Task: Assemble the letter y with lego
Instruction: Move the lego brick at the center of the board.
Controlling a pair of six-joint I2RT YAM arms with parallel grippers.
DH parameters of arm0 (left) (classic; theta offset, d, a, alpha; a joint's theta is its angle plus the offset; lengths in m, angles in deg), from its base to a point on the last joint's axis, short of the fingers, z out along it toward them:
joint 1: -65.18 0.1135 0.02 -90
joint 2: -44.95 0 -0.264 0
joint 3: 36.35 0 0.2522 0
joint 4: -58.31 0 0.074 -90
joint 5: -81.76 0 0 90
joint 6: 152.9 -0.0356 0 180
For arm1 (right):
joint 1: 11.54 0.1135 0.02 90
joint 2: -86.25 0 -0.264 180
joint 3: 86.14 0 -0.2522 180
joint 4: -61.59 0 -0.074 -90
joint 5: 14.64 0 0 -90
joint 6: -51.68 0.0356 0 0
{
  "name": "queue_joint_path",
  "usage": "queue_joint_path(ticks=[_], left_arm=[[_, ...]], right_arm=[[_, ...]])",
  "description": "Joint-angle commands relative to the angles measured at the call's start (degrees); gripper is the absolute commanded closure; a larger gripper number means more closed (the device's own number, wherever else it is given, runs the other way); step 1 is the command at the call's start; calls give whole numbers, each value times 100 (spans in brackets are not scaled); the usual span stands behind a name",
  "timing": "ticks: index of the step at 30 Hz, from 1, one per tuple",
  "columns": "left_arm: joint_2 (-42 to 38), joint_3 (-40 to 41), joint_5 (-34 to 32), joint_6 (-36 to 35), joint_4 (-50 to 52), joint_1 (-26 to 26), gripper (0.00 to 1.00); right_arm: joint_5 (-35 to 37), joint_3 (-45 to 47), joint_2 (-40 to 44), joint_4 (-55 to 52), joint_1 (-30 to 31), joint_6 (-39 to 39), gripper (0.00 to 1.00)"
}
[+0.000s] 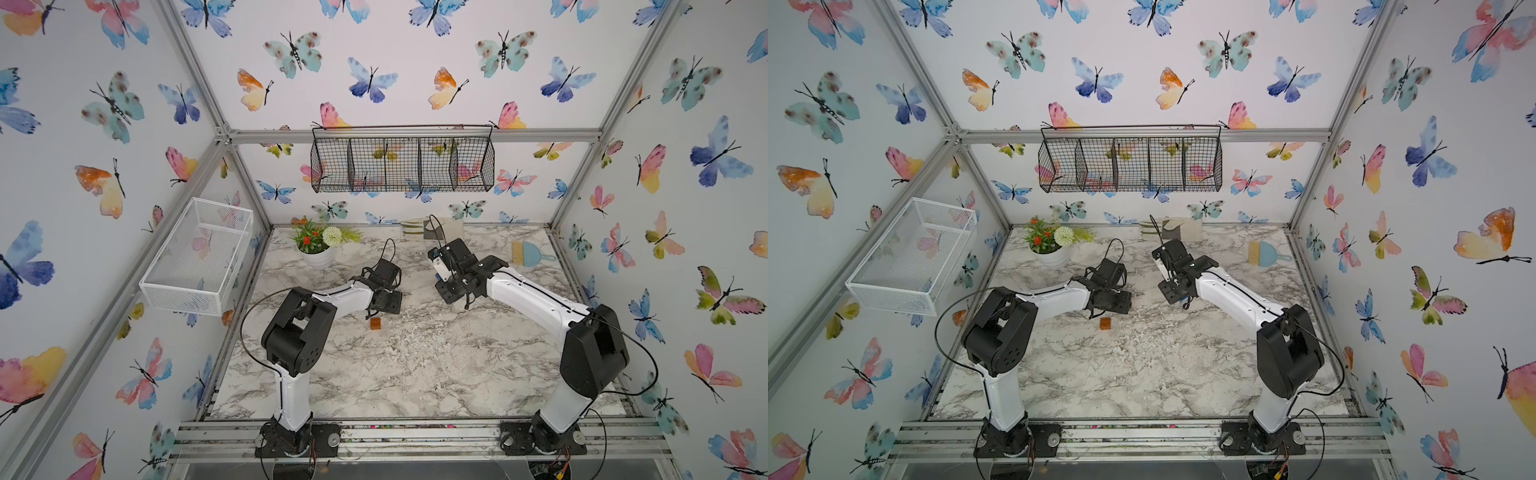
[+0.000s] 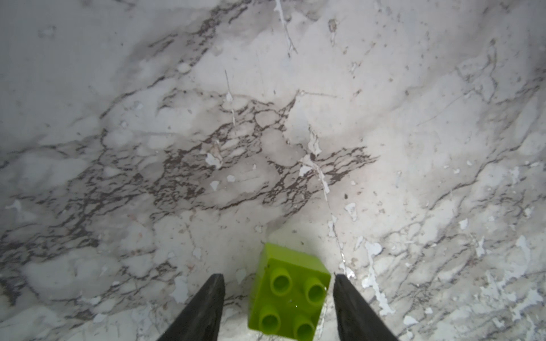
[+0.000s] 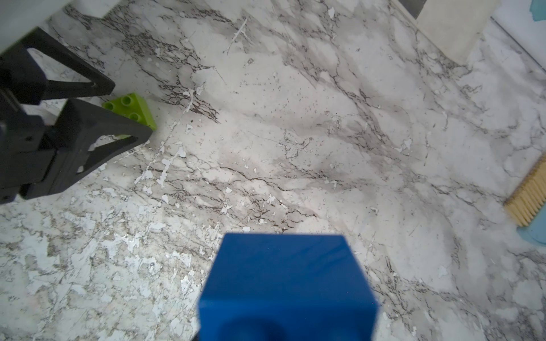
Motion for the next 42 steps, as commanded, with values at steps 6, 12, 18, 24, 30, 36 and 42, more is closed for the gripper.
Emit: queue_joint_path(ticks=[6,12,18,24,30,36,42], left_arm=[[275,-41,-101,-111,-19,-19,61],[-42,230,17,212,-1,-173,64],[-813,903,-234,857,182,-719,62],[-1417,1495,-452,1561,349,-1269,61],[-1762,1813,-542,2070,269,-1450,58],[-2001,1877,-583,2135,282,-1520,39],[-2843,1590,-1289,2091,769,-1435,2]], right_arm=[[-147,-109,15,-10,-30,77,73],[-78,-133,-21,-44,-30,72,72],[-61,-118,-54,-46,-34,103,72],[-152,-118,-91,-48,-30,133,72],[-202,-118,-82,-100,-30,101,72],[-701,-55,-70,-136,-23,-287,72],[-1233,50,-238,-90,375,-1187,72]])
